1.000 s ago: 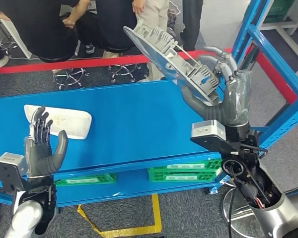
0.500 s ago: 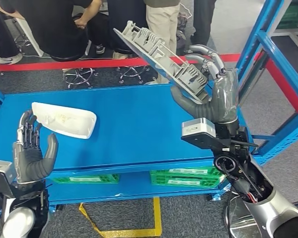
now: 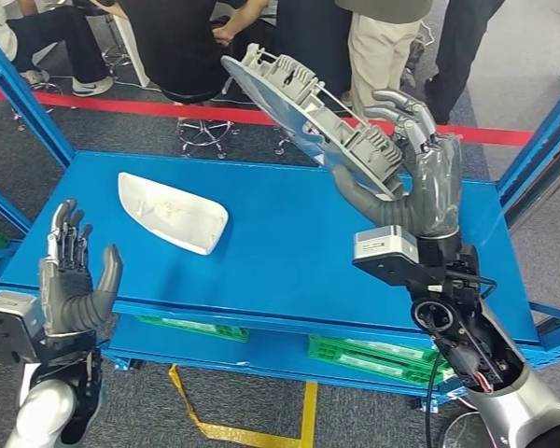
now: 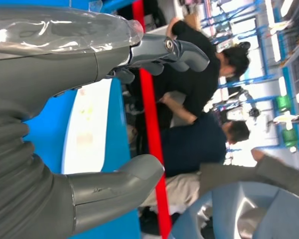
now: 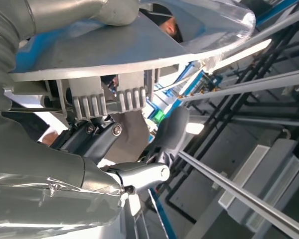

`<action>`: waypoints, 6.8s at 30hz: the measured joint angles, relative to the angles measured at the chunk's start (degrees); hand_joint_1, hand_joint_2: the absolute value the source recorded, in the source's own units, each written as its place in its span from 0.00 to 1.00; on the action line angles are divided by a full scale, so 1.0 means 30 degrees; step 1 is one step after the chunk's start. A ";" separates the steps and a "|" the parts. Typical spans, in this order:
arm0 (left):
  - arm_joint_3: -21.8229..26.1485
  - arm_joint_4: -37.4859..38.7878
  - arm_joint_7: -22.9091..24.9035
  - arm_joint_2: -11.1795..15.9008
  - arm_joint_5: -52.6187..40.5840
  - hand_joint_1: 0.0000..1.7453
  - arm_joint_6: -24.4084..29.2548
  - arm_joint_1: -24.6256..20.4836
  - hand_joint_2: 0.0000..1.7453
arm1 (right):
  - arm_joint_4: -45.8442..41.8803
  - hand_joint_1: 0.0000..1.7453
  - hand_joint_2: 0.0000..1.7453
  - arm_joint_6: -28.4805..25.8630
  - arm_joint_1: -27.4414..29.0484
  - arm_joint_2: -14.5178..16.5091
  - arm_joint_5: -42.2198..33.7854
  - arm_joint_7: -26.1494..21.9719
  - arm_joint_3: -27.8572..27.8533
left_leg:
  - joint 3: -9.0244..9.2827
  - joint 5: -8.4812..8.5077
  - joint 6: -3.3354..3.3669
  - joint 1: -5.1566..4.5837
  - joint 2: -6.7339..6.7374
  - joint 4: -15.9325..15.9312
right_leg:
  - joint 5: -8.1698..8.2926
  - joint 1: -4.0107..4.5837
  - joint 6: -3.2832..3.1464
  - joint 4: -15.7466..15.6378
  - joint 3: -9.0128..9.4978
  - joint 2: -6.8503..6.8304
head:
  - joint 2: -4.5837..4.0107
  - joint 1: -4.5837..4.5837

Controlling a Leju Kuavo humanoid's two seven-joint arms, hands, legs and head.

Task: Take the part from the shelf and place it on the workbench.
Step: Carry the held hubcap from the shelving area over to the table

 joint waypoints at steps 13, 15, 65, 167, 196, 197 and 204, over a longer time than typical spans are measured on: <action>0.0005 -0.0002 -0.0137 0.0051 0.0018 0.00 0.0066 -0.0236 1.00 | -0.0007 1.00 1.00 0.0684 -0.0103 0.0135 -0.1287 -0.0094 0.0428 | -0.0515 0.0304 0.0249 -0.0492 0.3228 0.0263 | -0.0152 0.0447 -0.0607 -0.0261 0.0387 -0.2652 | 0.0000 -0.0779; 0.0006 -0.0003 -0.0175 0.0053 0.0023 0.00 0.0066 -0.0309 1.00 | -0.0009 1.00 1.00 0.0770 -0.0095 0.0200 -0.1513 -0.0113 0.0670 | -0.0382 0.0340 0.0342 -0.0617 0.3085 -0.0114 | -0.0233 0.0509 -0.0453 -0.0337 0.0479 -0.2973 | 0.0000 -0.0763; 0.0000 -0.0357 -0.0361 -0.0118 -0.0251 0.00 0.0599 0.0016 1.00 | -0.2648 1.00 1.00 0.1411 -0.0257 0.0827 -0.5032 0.0013 0.3386 | -0.0903 -0.0417 -0.0177 -0.0231 0.0674 0.1238 | 0.0444 0.0197 -0.0762 -0.0916 0.0646 -0.0761 | 0.0000 -0.0160; -0.0199 -0.0379 -0.0736 -0.0430 -0.0419 0.00 0.1392 -0.1013 1.00 | 0.1169 1.00 1.00 0.0179 0.0334 0.0561 -0.7047 -0.1382 0.2590 | -0.0327 0.0839 -0.0161 -0.0217 0.3412 -0.0331 | 0.0303 0.0304 -0.0281 -0.1041 0.0735 -0.3050 | 0.0000 -0.0767; -0.0208 -0.0637 -0.0616 -0.0572 -0.0364 0.00 0.0750 -0.1124 1.00 | 0.2455 1.00 1.00 0.0395 0.0376 0.0749 -0.6971 -0.1086 0.2096 | -0.0875 0.0667 -0.0440 -0.0048 0.3098 0.0723 | 0.0409 0.0203 -0.0436 -0.1266 0.0899 -0.2778 | 0.0000 -0.0791; -0.0209 -0.0637 -0.0610 -0.0594 -0.0359 0.00 0.0754 -0.1223 1.00 | 0.2464 1.00 1.00 0.0428 0.0351 0.0749 -0.6963 -0.1055 0.2076 | -0.0415 0.0889 -0.0277 -0.0121 0.3377 -0.0145 | 0.0332 0.0267 -0.0337 -0.1259 0.0956 -0.2936 | 0.0000 -0.0785; -0.0213 -0.0639 -0.0532 -0.0650 -0.0253 0.00 0.0832 -0.1490 1.00 | 0.2809 1.00 1.00 0.0568 0.0232 0.0832 -0.7162 -0.1002 0.2042 | 0.0018 0.0802 0.0697 -0.0129 0.2205 -0.0734 | -0.1429 0.0187 0.0211 0.1255 0.0060 -0.1907 | 0.0000 -0.0316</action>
